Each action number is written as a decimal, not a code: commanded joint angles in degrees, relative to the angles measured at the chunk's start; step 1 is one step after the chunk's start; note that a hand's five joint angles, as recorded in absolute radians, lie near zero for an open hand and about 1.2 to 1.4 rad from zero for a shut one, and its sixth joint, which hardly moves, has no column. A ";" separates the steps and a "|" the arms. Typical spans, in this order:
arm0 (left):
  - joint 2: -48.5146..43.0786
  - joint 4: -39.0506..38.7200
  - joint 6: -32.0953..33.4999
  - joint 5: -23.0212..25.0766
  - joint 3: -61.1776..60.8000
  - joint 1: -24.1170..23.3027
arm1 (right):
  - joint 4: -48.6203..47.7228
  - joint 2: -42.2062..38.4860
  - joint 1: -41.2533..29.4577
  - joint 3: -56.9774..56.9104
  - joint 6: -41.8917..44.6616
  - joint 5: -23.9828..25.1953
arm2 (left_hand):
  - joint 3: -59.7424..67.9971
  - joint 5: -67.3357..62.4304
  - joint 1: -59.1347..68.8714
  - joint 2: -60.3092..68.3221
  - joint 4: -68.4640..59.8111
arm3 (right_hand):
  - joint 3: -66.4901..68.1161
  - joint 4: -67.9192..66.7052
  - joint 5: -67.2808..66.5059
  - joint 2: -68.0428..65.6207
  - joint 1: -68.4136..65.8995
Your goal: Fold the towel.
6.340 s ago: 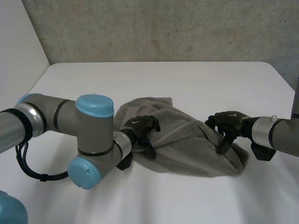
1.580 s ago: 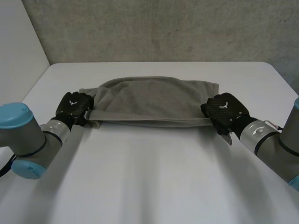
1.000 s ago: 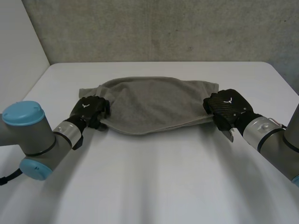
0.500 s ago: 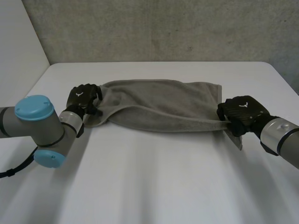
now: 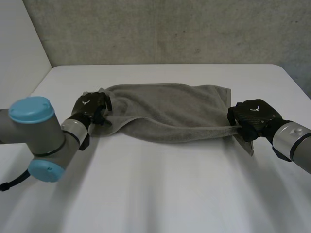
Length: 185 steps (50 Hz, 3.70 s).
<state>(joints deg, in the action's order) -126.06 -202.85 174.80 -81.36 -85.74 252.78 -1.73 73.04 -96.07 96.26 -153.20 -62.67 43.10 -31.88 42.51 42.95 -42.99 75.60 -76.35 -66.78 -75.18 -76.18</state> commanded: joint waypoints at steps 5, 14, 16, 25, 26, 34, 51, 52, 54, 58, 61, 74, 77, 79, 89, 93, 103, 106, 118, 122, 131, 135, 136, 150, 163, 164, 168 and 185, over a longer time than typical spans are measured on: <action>5.83 3.34 0.01 -0.11 -7.24 0.26 | -0.12 -0.27 -0.08 0.34 0.09 -0.17 | 6.78 -8.01 7.37 6.93 -6.90 | 4.40 -3.65 -3.22 -4.82 -3.82; 1.96 3.16 0.10 -0.20 -6.63 -0.98 | -0.12 -0.45 -0.08 0.51 0.09 -0.17 | 5.80 -7.03 6.39 5.95 -5.92 | 4.40 -3.65 -3.22 -4.82 -3.82; -0.22 2.90 0.36 -0.29 -4.80 -1.59 | -0.12 -0.45 -0.08 0.60 0.09 -0.17 | 5.46 -6.69 6.06 5.62 -5.58 | 4.40 -3.65 -3.22 -4.82 -3.82; -4.98 2.54 0.36 -0.64 1.45 -1.77 | -0.21 -0.62 -0.08 1.21 0.35 -0.08 | 2.10 -3.33 2.69 2.25 -2.22 | 4.40 -3.65 -3.22 -4.82 -3.82; -5.68 2.54 0.36 -0.73 2.67 -1.68 | -0.21 -0.62 -0.08 1.22 0.35 -0.08 | 2.10 -3.33 2.69 2.25 -2.22 | 4.40 -3.65 -3.22 -4.82 -3.82; -8.93 2.37 0.36 -3.35 8.56 -2.03 | -0.21 -0.62 -0.17 2.01 2.55 -0.08 | 2.10 -3.33 2.69 2.25 -2.22 | 4.40 -3.65 -3.22 -4.82 -3.82; -15.70 2.37 0.89 -5.38 16.39 -2.73 | -0.21 -0.71 -0.08 2.45 2.73 -0.08 | 2.10 -3.33 2.70 2.26 -2.22 | 4.40 -3.65 -3.22 -4.82 -3.82; -15.70 2.37 0.89 -5.38 16.39 -2.73 | -0.21 -0.71 -0.08 2.45 2.73 -0.08 | 2.10 -3.33 2.69 2.25 -2.22 | 4.40 -3.65 -3.22 -4.82 -3.82; -15.97 2.46 0.89 -5.56 16.75 -2.73 | -0.21 -0.71 0.01 2.36 2.73 -0.17 | 2.10 -3.33 2.69 2.25 -2.22 | 4.40 -3.65 -3.22 -4.82 -3.82; -15.97 2.72 0.89 -5.65 16.66 -2.73 | -0.21 -0.71 0.10 2.10 2.73 -0.17 | 2.27 -3.50 2.86 2.42 -2.39 | 4.40 -3.65 -3.22 -4.82 -3.82; -15.53 3.07 0.89 -5.65 16.22 -2.82 | -0.21 -0.71 0.10 2.01 2.73 -0.17 | 2.10 -3.33 2.70 2.26 -2.22 | 4.40 -3.65 -3.22 -4.82 -3.82; -15.88 2.98 0.98 -5.47 17.18 -4.40 | -0.21 -0.71 0.01 2.01 2.73 -0.17 | 2.10 -3.33 2.69 2.25 -2.22 | 4.40 -3.65 -3.22 -4.82 -3.82; -16.32 3.16 0.98 -5.47 18.06 -4.40 | -0.21 -0.71 0.01 2.01 2.73 -0.17 | 2.10 -3.33 2.69 2.25 -2.22 | 4.40 -3.65 -3.22 -4.82 -3.82; -16.67 3.25 0.98 -5.47 18.42 -4.40 | -0.21 -0.80 0.01 2.01 2.73 -0.17 | 2.10 -3.33 2.69 2.25 -2.22 | 4.40 -3.65 -3.22 -4.82 -3.82; -17.81 6.32 1.42 -5.47 20.88 -4.40 | -0.12 -0.71 0.01 1.83 2.73 -0.17 | 36.89 -38.12 37.49 37.05 -37.01 | 4.40 -3.65 -3.22 -4.82 -3.82; -17.03 7.99 4.66 -5.47 21.84 -4.14 | 0.14 -0.19 0.27 0.61 2.47 -0.17 | 36.90 -38.12 37.49 37.05 -37.01 | 4.40 -3.65 -3.22 -4.82 -3.82; -3.84 10.54 8.01 -5.12 19.65 1.57 | 2.60 3.76 0.19 -5.63 1.41 -0.96 | 36.90 -38.12 37.49 37.05 -37.01 | 4.40 -3.65 -3.22 -4.82 -3.82; 2.58 10.98 7.92 -4.68 17.62 3.15 | 5.05 6.49 0.01 -8.26 1.41 -1.04 | 36.90 -38.12 37.49 37.05 -37.01 | 4.40 -3.65 -3.22 -4.82 -3.82; 22.96 12.04 7.92 5.05 8.49 8.24 | 18.24 14.23 0.36 -23.20 -1.23 -1.05 | 36.90 -38.12 37.49 37.05 -37.01 | 4.40 -3.65 -3.22 -4.82 -3.82; 22.97 12.12 7.92 7.89 7.60 9.92 | 21.15 13.44 0.45 -26.38 -0.79 -1.05 | 36.90 -38.12 37.49 37.05 -37.01 | 4.40 -3.65 -3.22 -4.82 -3.82; 9.99 13.97 11.51 9.12 13.03 9.57 | 28.62 -3.96 -3.59 -40.97 6.07 -3.68 | 36.90 -38.12 37.49 37.05 -37.01 | 4.40 -3.65 -3.22 -4.82 -3.82; 3.19 14.23 15.22 8.41 19.12 9.13 | 28.45 -13.16 -6.84 -48.85 11.41 -9.29 | 36.90 -38.12 37.49 37.05 -37.01 | 4.40 -3.65 -3.22 -4.82 -3.82; 0.15 14.23 16.18 8.07 23.38 9.04 | 27.75 -15.97 -7.98 -52.01 12.99 -10.79 | 36.90 -38.12 37.49 37.05 -37.01 | 4.40 -3.65 -3.22 -4.82 -3.82; -6.39 -1.56 8.91 2.80 60.05 5.53 | -11.60 -20.24 -11.59 -71.03 9.95 -17.21 | 36.90 -38.12 37.49 37.05 -37.01 | 4.40 -3.65 -3.22 -4.82 -3.82; -3.49 -3.26 2.91 5.25 46.85 6.05 | -11.72 -16.71 -10.80 -60.04 2.46 -10.19 | 36.90 -38.12 37.49 37.05 -37.01 | 4.40 -3.65 -3.22 -4.82 -3.82; -3.49 -3.26 2.91 5.25 46.80 6.05 | -11.55 -16.10 -10.63 -56.48 2.46 -8.01 | 36.90 -38.12 37.49 37.05 -37.01 | 4.40 -3.65 -3.22 -4.82 -3.82; -2.17 -3.78 3.44 7.44 31.48 7.45 | -11.63 -13.81 -9.66 -42.34 2.81 -1.33 | 36.90 -38.12 37.49 37.05 -37.01 | 4.40 -3.65 -3.22 -4.82 -3.82; -0.94 -8.44 23.98 16.94 -2.58 10.98 | -11.99 -11.87 -6.49 -10.03 9.23 -0.87 | 36.90 -38.12 37.49 37.05 -37.01 | 4.40 -3.65 -3.22 -4.82 -3.82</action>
<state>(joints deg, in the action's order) -127.22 -211.09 189.81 -64.79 -83.66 263.54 -13.85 60.33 -102.97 81.54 -145.52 -62.12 77.42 -66.28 75.47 77.40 -78.16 76.33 -76.35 -67.16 -75.18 -76.19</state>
